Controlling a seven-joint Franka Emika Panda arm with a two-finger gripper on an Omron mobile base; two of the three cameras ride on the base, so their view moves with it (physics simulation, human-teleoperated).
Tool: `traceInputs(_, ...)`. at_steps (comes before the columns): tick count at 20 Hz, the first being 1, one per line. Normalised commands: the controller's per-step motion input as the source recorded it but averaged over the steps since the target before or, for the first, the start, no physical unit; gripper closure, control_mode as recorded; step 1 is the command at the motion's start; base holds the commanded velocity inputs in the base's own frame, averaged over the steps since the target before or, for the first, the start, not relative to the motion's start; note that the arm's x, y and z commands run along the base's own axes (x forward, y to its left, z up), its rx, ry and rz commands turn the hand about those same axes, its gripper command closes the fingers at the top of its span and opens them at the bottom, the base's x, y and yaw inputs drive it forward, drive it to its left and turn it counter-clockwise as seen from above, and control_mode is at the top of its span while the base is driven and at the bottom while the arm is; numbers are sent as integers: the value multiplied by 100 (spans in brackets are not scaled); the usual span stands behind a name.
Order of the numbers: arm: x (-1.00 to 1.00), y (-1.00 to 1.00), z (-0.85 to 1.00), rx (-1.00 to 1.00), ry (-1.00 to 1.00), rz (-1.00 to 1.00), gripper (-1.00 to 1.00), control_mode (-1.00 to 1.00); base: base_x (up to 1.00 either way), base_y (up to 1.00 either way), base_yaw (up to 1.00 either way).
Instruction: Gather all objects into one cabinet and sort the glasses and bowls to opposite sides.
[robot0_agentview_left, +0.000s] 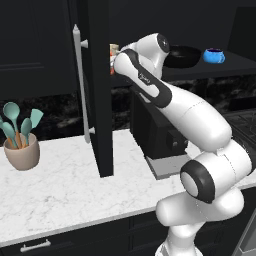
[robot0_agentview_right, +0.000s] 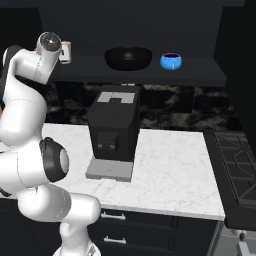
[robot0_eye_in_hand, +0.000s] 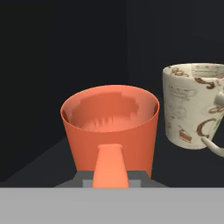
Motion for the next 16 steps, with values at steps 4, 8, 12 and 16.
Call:
traceInputs(4, 2, 12, 0, 0, 0, 0, 100, -100, 0, 0, 0)
traceInputs(8, 0, 9, -8, 0, 0, 0, -100, -100, 0, 0, 0)
traceInputs(12, 1, 3, -5, 0, 0, 0, -100, -100, 0, 0, 0)
traceInputs(16, 0, 0, 0, 0, 0, 0, -100, -100, 0, 0, 0)
